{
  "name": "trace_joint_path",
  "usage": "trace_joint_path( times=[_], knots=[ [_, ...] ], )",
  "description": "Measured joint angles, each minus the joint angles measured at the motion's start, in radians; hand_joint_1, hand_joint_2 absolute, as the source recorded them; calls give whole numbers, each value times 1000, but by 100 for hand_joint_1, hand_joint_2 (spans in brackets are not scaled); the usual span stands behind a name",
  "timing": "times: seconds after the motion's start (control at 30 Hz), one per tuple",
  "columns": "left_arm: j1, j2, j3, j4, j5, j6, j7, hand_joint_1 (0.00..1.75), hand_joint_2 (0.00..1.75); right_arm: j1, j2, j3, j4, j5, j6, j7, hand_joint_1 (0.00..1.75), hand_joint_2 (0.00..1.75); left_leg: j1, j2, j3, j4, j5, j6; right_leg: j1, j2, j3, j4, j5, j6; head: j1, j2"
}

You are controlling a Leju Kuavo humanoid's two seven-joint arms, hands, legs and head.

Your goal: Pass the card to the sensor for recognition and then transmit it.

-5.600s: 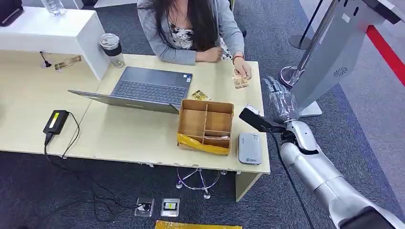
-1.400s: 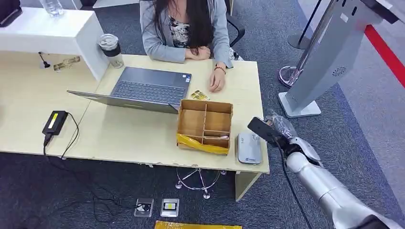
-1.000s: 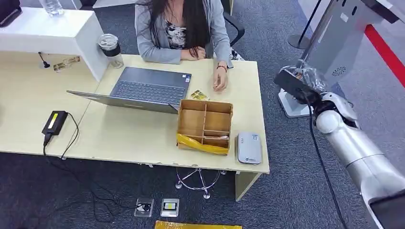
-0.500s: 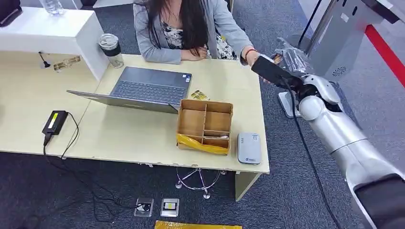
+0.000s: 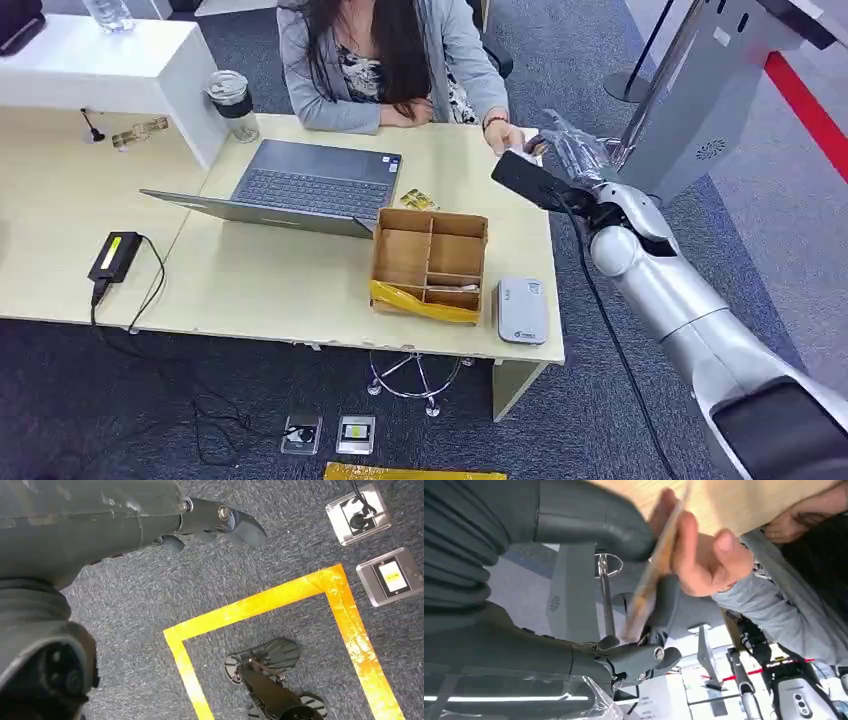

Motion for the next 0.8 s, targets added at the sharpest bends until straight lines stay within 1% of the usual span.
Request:
trace_joint_path(
  times=[0.13, 0.23, 0.33, 0.43, 0.57, 0.63, 0.7, 0.8],
  knots=[
    [1, -2, 0, 0, 8, -1, 5, 0, 0, 30, 5, -2, -27, 15, 19, 11, 0, 0, 0, 0, 0, 0, 0, 0, 0, 0, 0, 0, 0, 0, 1, 0],
    [2, 0, 0, 0, 12, -8, 5, 0, 0, 69, -3, -7, -93, 24, 52, 61, 0, 0, 0, 0, 1, 0, 0, 0, 0, 1, 0, 0, 0, 0, 0, 0],
    [3, 2, 0, 0, 17, -11, 7, 0, 0, 125, -28, -26, -195, 24, 83, 101, 0, 0, 0, 0, 1, 0, 0, 0, 0, 0, 0, 0, 0, 0, 0, 0],
    [6, 3, 0, 0, 23, -8, 8, 0, 0, 186, -69, -62, -309, -6, 118, 144, 0, 0, 0, 0, 1, 0, 0, 0, 0, 0, 0, -1, 0, 0, 0, 0],
    [11, 6, 0, 0, 41, -3, 19, 0, 0, 300, -154, -123, -498, -66, 176, 215, 0, 0, 0, 0, 1, 0, 0, 0, 0, -1, 1, -2, 0, 0, 0, 0],
    [13, 7, 0, 0, 46, 2, 25, 0, 0, 354, -196, -152, -593, -98, 191, 247, 0, 0, 0, 0, 0, 0, -1, 0, 0, 0, 0, -2, 0, 0, 1, 0],
    [14, 8, 0, 0, 53, 8, 30, 0, 0, 402, -229, -181, -683, -138, 192, 288, 0, 0, 0, 1, 1, 0, -1, 0, 0, 0, 0, -3, 0, 0, 0, 0],
    [13, 5, 1, 0, 74, 28, 50, 0, 0, 479, -277, -223, -828, -190, 174, 386, 0, 0, 0, 1, 1, 0, -1, 0, 0, 0, 0, -3, 0, 0, 0, 0]
  ],
)
